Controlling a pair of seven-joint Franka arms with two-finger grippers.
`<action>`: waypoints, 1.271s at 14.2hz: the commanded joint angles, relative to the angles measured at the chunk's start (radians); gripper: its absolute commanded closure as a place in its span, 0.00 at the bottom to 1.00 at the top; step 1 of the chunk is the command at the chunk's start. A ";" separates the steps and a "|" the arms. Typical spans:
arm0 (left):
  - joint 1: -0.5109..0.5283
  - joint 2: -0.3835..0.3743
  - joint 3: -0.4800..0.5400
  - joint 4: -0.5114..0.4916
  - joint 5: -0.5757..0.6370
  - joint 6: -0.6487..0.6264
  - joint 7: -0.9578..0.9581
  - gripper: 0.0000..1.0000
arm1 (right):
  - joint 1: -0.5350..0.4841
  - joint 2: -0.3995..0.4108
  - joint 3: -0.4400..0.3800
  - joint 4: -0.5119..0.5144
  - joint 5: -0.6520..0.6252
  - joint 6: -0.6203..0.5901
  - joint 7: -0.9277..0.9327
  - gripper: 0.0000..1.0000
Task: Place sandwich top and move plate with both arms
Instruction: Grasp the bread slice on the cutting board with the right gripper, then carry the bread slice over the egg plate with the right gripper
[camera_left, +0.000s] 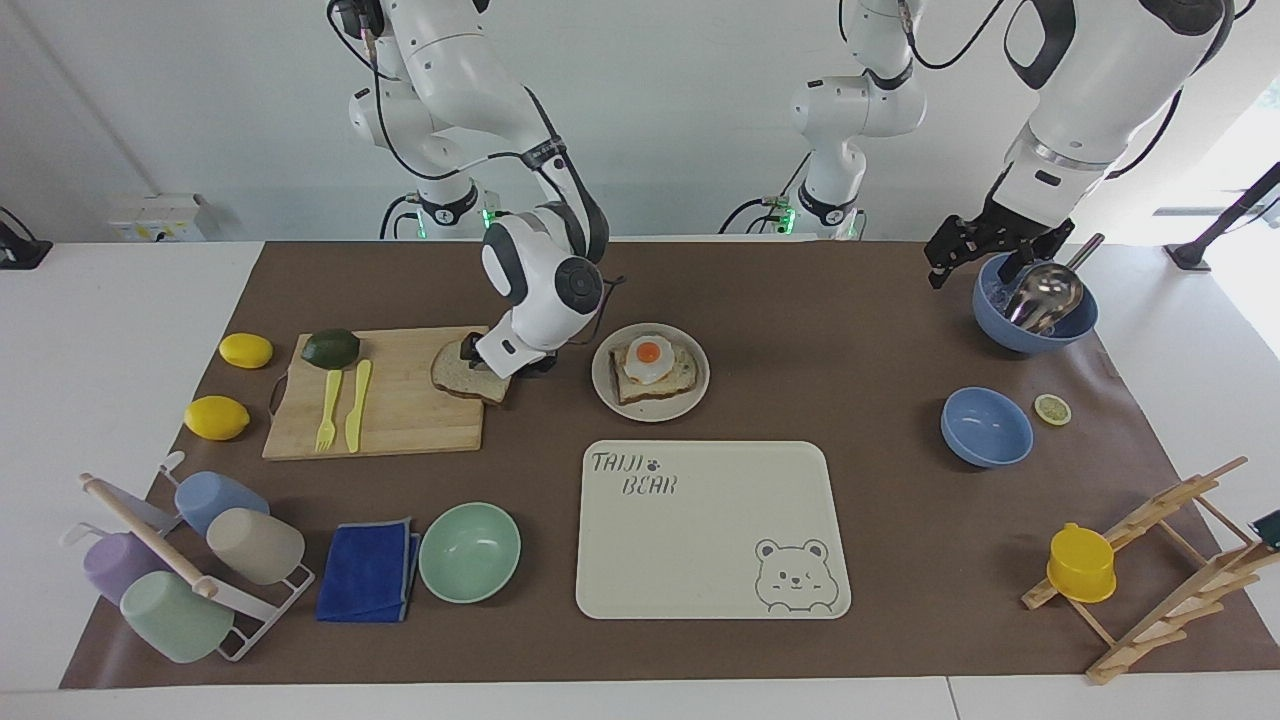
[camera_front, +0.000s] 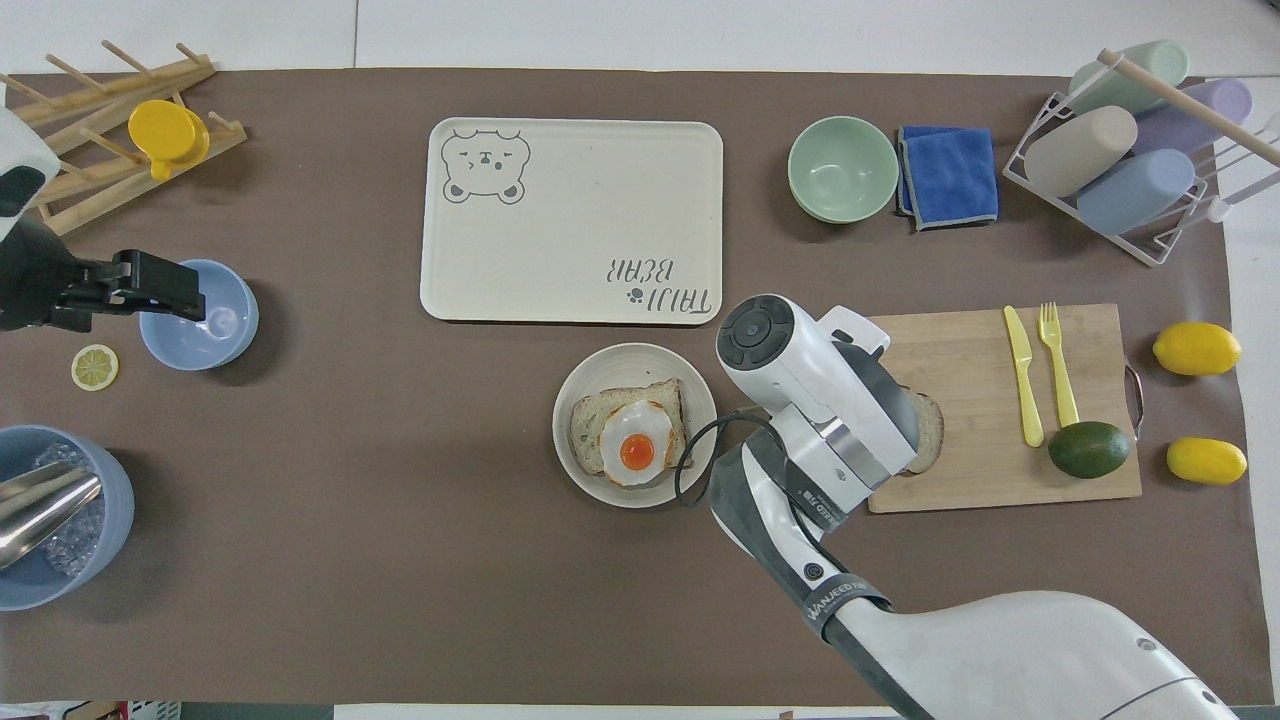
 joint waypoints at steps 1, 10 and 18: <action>0.014 -0.010 -0.008 -0.004 -0.013 0.000 0.006 0.00 | 0.005 -0.031 -0.002 -0.024 -0.026 -0.004 -0.002 0.71; 0.015 -0.013 -0.008 -0.016 -0.013 0.000 0.005 0.00 | 0.198 -0.001 0.041 0.274 -0.040 -0.190 -0.098 1.00; 0.015 -0.043 -0.006 -0.082 -0.057 0.035 0.003 0.00 | 0.292 0.013 0.043 0.237 0.075 0.062 0.021 1.00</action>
